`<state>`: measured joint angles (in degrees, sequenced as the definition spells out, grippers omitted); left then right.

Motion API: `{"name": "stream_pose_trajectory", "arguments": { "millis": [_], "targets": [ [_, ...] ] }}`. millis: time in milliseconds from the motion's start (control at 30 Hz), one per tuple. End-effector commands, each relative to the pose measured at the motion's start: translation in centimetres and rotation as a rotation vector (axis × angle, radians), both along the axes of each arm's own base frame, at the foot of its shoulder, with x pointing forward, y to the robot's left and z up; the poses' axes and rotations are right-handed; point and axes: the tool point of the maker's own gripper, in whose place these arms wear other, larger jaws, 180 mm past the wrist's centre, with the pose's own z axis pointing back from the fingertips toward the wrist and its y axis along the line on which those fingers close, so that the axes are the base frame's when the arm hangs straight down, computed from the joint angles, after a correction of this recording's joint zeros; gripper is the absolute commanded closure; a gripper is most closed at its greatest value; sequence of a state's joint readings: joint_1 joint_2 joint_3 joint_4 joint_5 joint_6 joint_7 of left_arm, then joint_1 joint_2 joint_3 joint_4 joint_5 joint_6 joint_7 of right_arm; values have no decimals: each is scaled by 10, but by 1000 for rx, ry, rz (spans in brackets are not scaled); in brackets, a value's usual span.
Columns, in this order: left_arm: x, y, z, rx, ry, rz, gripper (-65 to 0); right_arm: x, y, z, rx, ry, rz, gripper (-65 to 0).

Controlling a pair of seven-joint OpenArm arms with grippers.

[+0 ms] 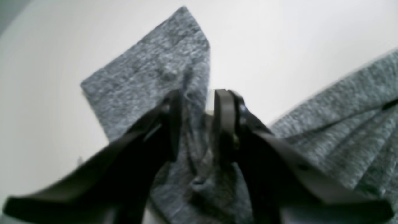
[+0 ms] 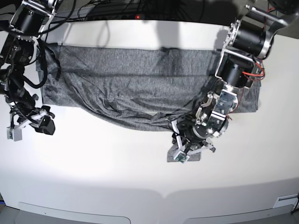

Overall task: Fold the T-shirt properly
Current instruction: 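Move the right gripper to the strip's end and grasp its edge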

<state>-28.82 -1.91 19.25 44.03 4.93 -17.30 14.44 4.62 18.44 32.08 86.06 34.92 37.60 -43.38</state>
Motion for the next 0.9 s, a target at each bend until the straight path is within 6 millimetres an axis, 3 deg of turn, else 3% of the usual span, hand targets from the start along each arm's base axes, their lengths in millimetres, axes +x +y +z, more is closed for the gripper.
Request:
{"name": "stream_pose_trajectory", "arguments": {
  "millis": [0, 33, 233, 400, 500, 633, 867],
  "targets": [
    [19, -6, 26, -34, -79, -2, -57, 9, -3, 24, -11, -77, 9, -216],
    [19, -6, 27, -37, -84, -2, 0, 9, -3, 24, -11, -77, 9, -216],
    [20, -1, 24, 47, -103, -33, 0, 13, -4, 26, -12, -107, 3, -216],
    [20, -1, 24, 53, -101, -35, 0, 35, 5, 3, 29, -45, 21, -216],
    [17, 3, 19, 74, -73, -29, 0, 47, 26, -15, 48, 60, 94, -216],
    [16, 5, 16, 82, -61, -26, 0, 46, 66, -39, -18, 266, 270, -216],
    [16, 4, 16, 81, -61, -27, 0, 47, 113, -46, -145, 346, 463, -216]
  ]
}}
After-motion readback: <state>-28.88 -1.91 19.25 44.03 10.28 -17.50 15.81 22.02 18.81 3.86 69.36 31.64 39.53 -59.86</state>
